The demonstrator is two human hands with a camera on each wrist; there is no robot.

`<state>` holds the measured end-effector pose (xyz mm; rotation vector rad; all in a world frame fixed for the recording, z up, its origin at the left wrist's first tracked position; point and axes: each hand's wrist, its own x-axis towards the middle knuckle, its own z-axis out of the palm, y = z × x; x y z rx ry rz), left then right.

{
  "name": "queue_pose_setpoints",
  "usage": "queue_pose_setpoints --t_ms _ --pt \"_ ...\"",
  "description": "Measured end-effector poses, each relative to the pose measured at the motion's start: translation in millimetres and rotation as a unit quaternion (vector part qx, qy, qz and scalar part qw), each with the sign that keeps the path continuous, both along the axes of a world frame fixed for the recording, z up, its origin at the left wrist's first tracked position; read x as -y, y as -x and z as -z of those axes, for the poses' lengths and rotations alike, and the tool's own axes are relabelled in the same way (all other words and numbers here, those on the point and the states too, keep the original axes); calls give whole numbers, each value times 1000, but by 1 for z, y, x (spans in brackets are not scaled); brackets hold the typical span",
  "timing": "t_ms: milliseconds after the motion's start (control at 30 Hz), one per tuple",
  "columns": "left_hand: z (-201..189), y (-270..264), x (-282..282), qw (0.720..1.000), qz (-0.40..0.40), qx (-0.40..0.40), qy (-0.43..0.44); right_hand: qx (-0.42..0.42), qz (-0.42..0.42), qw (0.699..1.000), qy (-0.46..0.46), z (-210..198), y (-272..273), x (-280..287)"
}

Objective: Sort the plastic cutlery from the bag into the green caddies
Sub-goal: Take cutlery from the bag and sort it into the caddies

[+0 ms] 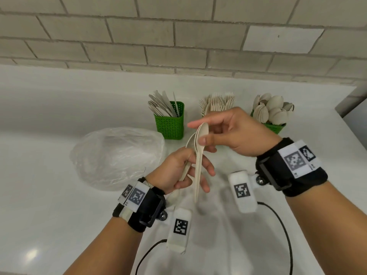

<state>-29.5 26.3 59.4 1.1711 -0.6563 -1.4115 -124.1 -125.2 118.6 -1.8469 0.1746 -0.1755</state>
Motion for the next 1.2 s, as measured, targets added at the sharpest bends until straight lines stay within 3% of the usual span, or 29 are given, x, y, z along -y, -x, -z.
queue_pose_setpoints --t_ms 167,333,533,633,733,867,1000,1067,1200 --pt "-6 -9 -2 993 22 -101 56 10 14 1000 -8 12 -4 -13" --pt "-3 -13 -3 987 39 -138 65 42 41 997 -39 14 -7 -24" --pt "-1 -7 -1 985 6 -158 64 27 43 996 -72 17 -8 -35" --pt "1 -2 0 989 6 -138 47 34 83 992 -87 23 -12 -33" --pt "10 1 1 991 -16 -127 25 38 176 976 -125 25 -16 -24" --pt "21 8 7 994 -69 -88 -11 21 268 961 -59 41 -23 -11" --pt "27 8 10 993 -78 -77 -37 -5 234 965 -120 55 -19 -10" --pt "29 6 9 995 -74 -59 -39 33 254 957 -134 54 -15 -6" --pt "33 1 8 988 -142 -17 -56 143 387 905 -108 35 -8 22"
